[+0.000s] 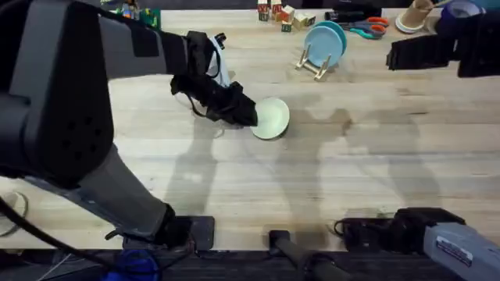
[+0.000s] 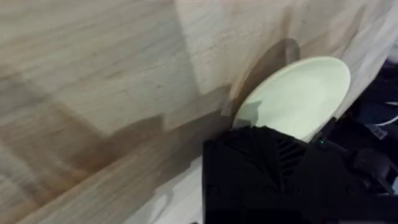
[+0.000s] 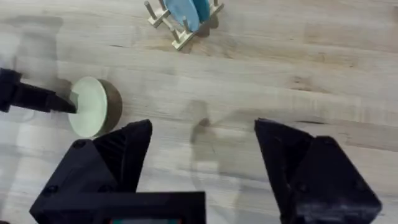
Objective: Pick up the plates from the table one by one and place each into a slot on the dish rack.
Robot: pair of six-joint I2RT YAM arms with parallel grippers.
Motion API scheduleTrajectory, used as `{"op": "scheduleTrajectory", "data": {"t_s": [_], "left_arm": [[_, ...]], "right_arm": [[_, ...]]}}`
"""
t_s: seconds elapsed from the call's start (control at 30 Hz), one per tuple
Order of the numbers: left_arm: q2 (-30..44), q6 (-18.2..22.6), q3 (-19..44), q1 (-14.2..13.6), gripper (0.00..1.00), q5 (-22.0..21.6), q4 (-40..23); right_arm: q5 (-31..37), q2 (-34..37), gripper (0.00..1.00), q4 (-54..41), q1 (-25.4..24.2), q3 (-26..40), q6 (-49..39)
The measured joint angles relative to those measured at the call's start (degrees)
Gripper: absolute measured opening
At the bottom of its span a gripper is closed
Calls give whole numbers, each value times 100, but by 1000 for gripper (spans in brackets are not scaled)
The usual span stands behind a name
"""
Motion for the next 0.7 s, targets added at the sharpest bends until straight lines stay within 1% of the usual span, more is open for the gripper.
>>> {"op": "scheduleTrajectory", "data": {"t_s": [0.7], "left_arm": [[-1,-23,-23,0,43,25,45]], "right_arm": [[-2,0,993,0,0,0,0]]}}
